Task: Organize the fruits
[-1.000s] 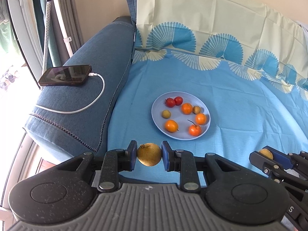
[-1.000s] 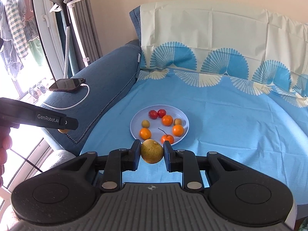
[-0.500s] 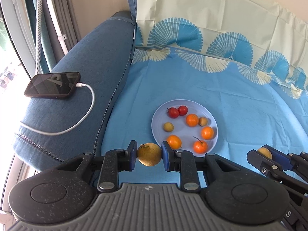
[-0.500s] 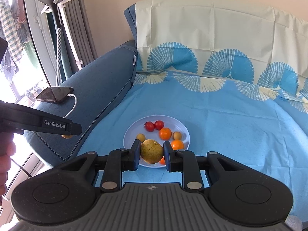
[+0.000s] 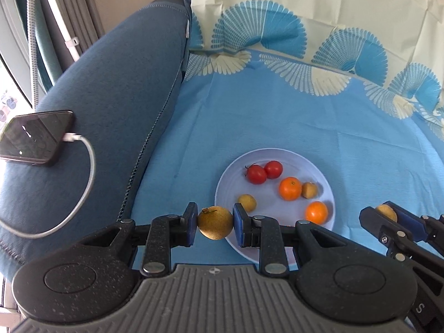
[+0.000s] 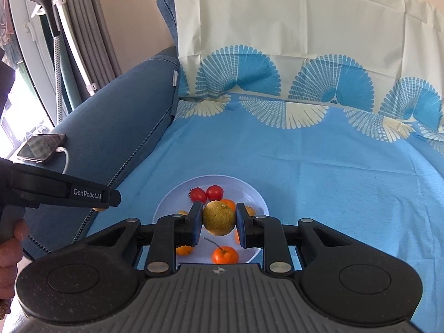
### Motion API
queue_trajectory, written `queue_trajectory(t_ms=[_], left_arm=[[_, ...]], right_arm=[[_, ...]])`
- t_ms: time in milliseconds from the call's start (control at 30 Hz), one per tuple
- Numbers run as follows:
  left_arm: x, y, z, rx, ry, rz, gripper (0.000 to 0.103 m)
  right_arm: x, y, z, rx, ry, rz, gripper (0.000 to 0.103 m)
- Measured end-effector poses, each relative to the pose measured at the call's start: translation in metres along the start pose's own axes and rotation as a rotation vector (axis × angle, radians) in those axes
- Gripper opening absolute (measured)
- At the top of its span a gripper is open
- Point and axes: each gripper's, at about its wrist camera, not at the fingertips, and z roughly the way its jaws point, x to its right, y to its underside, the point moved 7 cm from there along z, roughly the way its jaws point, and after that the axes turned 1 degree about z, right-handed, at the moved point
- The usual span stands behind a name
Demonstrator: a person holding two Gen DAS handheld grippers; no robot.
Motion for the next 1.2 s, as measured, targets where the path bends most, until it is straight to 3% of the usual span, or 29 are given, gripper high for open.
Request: queue_trajectory(t_ms=[467, 533, 567, 600, 633, 733, 1000, 1200], left_arm=[[0.016, 0.001, 0.107, -0.142, -0.007, 0.041, 0.030], [0.018, 0.002, 0.114, -0.157, 0.006, 0.057, 0.044], [0.018, 0.003, 0.115, -0.159, 0.017, 0.056, 0.073], [0.015, 0.002, 0.115, -0.152, 0.008, 0.046, 0.095], [0.011, 0.001, 0.112, -0.126, -0.031, 0.032, 0.097], [0.008, 0.003, 0.101, -0.111, -0.017, 0.047, 0.098], [0.000, 0.023, 0.039, -0.072, -0.034, 0.038, 0.098], [0.003, 0.042, -0.020, -0.003, -0.030, 0.053, 0.099]], right_arm=[[0.010, 0.018, 0.109, -0.107, 0.038, -0.071, 0.026], [0.010, 0.022, 0.119, -0.129, 0.030, -0.074, 0.027], [0.009, 0.023, 0.123, -0.137, 0.020, -0.074, 0.027], [0.009, 0.024, 0.124, -0.145, 0.010, -0.077, 0.036], [0.009, 0.025, 0.124, -0.151, 0.008, -0.078, 0.057], [0.013, 0.024, 0.115, -0.129, 0.032, -0.066, 0.081], [0.014, 0.034, 0.059, -0.123, 0.046, -0.011, 0.098], [0.010, 0.046, 0.005, -0.109, 0.067, 0.034, 0.100]])
